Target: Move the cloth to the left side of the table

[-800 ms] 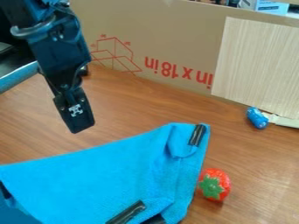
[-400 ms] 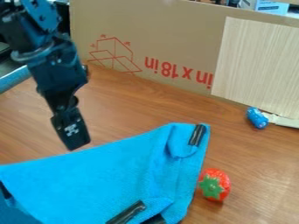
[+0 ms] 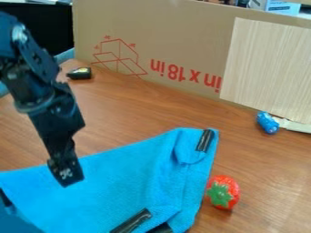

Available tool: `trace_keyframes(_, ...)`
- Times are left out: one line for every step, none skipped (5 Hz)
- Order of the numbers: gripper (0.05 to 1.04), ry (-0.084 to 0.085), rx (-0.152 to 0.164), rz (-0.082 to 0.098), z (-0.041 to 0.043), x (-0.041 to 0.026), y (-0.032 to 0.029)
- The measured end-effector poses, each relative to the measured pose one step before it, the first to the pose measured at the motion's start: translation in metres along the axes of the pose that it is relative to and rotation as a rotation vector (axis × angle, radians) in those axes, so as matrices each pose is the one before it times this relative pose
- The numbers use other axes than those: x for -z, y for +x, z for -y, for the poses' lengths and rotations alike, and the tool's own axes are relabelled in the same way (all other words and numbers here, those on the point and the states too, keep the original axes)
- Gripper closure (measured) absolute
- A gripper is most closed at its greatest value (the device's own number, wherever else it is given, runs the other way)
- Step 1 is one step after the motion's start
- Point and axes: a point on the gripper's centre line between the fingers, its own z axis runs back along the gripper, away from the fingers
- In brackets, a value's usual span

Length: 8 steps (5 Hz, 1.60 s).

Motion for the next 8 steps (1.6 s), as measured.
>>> trace_keyframes(0.083, 0.0203, 0.0002, -0.0206, 0.00270, 0.01727, 0.00102)
trace_keyframes(0.083, 0.0133, 0.0000, 0.0075, 0.00466, 0.01092, 0.00982)
trace_keyframes(0.083, -0.0116, -0.0084, -0.0011, 0.01095, 0.00770, 0.01136)
trace_keyframes(0.083, -0.0185, -0.0203, -0.0046, 0.01270, -0.00001, 0.00847)
trace_keyframes(0.083, 0.0039, -0.0490, -0.0285, -0.01061, 0.01262, 0.00894)
trace_keyframes(0.083, 0.0337, -0.0361, -0.0060, -0.01875, 0.00976, 0.01273)
trace_keyframes(0.083, 0.0337, -0.0355, -0.0006, -0.01670, 0.00587, 0.01256)
trace_keyframes(0.083, 0.0403, -0.0494, 0.0092, -0.02039, 0.00493, 0.01431)
